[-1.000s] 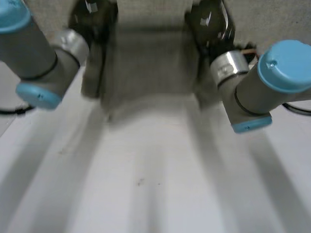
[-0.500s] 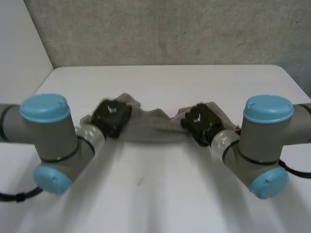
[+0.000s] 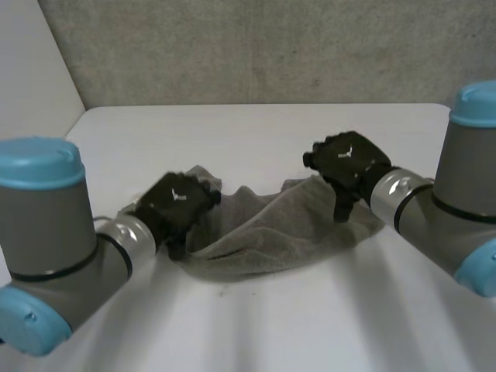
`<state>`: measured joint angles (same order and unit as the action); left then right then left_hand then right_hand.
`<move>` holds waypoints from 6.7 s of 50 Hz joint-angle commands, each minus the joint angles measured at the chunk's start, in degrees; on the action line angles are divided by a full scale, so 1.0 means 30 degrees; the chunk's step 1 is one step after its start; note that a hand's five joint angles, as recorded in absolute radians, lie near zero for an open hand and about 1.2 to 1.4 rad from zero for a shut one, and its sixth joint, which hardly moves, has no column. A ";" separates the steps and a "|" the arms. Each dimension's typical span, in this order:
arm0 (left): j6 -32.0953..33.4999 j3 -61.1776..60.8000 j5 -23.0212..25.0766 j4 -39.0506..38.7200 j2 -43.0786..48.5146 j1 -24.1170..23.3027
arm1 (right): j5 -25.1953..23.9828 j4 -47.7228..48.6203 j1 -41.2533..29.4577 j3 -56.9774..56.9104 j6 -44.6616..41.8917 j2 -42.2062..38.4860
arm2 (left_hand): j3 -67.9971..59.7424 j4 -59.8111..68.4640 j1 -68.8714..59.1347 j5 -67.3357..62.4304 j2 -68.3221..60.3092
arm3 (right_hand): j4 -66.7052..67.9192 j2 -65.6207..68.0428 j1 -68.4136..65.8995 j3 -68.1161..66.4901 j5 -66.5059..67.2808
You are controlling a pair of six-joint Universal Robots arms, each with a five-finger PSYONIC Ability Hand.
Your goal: Fold the towel.
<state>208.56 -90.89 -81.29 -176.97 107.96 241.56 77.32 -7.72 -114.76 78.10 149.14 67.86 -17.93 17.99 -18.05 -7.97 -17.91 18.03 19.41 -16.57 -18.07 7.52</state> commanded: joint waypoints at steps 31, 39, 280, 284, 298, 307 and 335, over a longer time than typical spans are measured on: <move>0.0207 0.7913 0.3426 0.2622 0.8106 0.3504 | -0.1517 -0.0035 -0.0067 -0.4003 -0.0056 -0.5864 | -0.4550 0.4529 -0.4508 -0.4536 -0.4556 | 0.0603 0.0143 -0.1091 -0.0591 0.0773; 0.0178 0.7913 0.5184 0.2065 0.8604 0.3416 | -0.1546 -0.0006 0.0050 -0.3241 -0.0115 -0.5864 | -0.6401 0.6379 -0.6358 -0.6386 -0.6407 | 0.0603 0.0143 -0.1091 -0.0591 0.0773; 0.2287 -0.6969 0.0731 -0.3648 -0.2588 0.2127 | -0.3948 -0.2027 0.0897 -0.4913 -1.0280 -0.8238 | -2.0691 2.0670 -2.0648 -2.0677 -2.0697 | 1.1601 1.1142 -1.2089 -1.1589 1.1771; 0.2316 -0.6969 0.0731 -0.3648 -0.2588 0.2127 | -0.3977 -0.1999 0.1133 -0.4444 -1.0368 -0.7858 | -2.0691 2.0670 -2.0648 -2.0677 -2.0697 | 0.9029 0.8570 -0.9517 -0.9017 0.9199; 0.2287 -0.6940 0.0731 -0.3648 -0.2588 0.2127 | -0.4036 -0.1910 0.1896 -0.3798 -1.2361 -0.7504 | -2.0691 2.0670 -2.0648 -2.0677 -2.0697 | 1.4340 1.3880 -1.4828 -1.4328 1.4510; 0.2287 -0.6999 0.0731 -0.3648 -0.2588 0.2127 | -0.2693 0.0311 0.2450 -0.3594 -1.1981 -0.7126 | -2.0691 2.0670 -2.0648 -2.0677 -2.0697 | 2.0656 2.0197 -2.1144 -2.0644 2.0826; 0.3723 -0.3630 0.0965 -0.1919 -0.2207 0.0633 | -0.1631 0.5003 0.6524 0.5253 -0.7527 -0.2172 | -0.5279 0.5258 -0.5236 -0.5265 -0.5285 | 2.0656 2.0197 -2.1144 -2.0644 2.0826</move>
<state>216.09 -107.81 -79.11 -184.68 100.57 242.99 76.67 5.50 -97.43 90.64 126.85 61.39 -31.43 31.27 -31.44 -21.25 -31.33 68.14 66.59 -55.02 -67.66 56.07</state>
